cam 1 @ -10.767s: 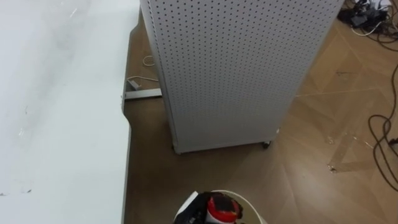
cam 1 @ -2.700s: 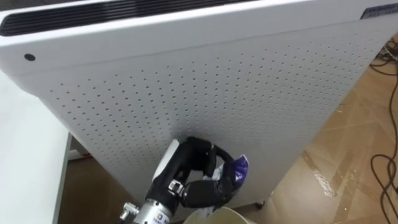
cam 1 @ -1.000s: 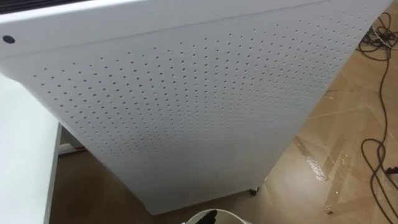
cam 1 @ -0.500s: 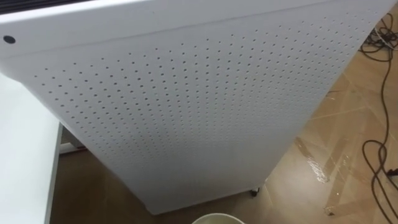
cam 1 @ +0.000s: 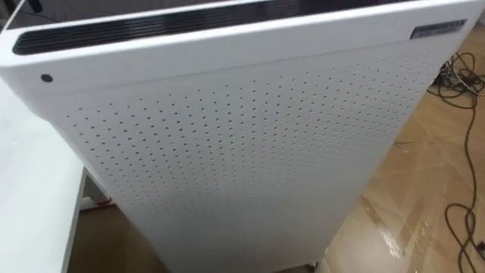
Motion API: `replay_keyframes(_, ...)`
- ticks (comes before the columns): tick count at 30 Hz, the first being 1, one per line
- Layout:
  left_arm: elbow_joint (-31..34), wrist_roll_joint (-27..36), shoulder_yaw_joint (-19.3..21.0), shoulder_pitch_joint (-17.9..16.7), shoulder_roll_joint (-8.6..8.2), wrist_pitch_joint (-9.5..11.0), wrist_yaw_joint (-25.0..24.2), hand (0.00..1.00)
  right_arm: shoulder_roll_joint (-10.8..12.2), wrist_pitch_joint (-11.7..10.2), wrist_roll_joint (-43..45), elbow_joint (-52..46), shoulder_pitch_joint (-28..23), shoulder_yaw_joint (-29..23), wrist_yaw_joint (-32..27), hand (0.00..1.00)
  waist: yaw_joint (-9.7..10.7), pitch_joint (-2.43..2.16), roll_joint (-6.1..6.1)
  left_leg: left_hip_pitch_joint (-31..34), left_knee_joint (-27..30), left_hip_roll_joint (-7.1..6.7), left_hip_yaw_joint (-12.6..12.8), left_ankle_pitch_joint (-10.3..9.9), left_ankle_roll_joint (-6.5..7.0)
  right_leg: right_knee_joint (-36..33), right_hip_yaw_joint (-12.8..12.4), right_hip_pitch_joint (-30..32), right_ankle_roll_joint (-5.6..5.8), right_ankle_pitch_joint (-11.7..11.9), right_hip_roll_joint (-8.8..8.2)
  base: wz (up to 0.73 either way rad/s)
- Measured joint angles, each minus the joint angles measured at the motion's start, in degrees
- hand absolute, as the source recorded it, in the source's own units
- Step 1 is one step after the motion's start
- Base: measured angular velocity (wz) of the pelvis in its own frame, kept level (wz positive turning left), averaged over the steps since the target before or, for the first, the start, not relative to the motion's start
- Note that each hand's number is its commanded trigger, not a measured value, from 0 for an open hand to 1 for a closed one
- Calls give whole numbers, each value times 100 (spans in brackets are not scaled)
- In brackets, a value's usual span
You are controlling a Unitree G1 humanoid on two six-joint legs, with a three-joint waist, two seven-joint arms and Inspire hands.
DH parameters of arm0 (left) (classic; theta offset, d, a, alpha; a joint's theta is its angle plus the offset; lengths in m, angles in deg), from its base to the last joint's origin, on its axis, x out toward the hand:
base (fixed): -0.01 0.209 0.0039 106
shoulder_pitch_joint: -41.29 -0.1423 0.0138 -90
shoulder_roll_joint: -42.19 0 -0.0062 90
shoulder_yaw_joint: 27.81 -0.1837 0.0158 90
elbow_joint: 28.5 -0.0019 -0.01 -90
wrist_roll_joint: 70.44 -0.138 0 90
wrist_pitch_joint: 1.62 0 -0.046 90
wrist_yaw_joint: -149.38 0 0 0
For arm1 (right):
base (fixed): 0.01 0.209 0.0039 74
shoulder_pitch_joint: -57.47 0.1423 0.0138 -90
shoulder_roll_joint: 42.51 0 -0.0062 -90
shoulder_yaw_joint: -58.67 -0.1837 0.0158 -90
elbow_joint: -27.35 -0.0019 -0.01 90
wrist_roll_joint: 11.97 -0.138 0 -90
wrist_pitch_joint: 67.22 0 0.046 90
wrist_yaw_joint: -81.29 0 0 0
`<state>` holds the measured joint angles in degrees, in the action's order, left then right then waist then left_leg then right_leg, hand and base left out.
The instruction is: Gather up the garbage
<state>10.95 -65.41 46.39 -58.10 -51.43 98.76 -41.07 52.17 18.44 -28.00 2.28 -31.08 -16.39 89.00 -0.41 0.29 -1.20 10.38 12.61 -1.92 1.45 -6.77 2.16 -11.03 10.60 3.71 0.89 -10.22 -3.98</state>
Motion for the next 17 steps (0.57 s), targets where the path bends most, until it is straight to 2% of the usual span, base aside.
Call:
replay_keyframes(6,-609,123,717,-93,-286,76,258,0,66,-3,-8,-40,-317,-426,-6,100,-22,-33,-109,-344,-169,-32,-10,-3,-20,152,-22,-321,7,-4,-4,-1)
replay_keyframes(8,-709,191,874,-113,-327,92,288,0,91,-3,50,-34,-335,-553,-19,100,-43,-25,-121,-408,-194,-29,-12,-4,-23,175,-46,-377,7,-4,0,-5)
replay_keyframes(13,-1023,343,1086,-69,-435,83,352,0,109,1,107,61,-437,-655,-77,100,-131,-21,-133,-641,-299,-30,28,-5,-27,244,-101,-579,5,-3,3,-5)
replay_keyframes(17,-1275,734,1186,-7,-499,-10,354,0,237,17,155,214,-468,-876,-141,100,-147,-11,-146,-722,-316,-33,16,-9,-33,265,-92,-668,13,-14,2,1)
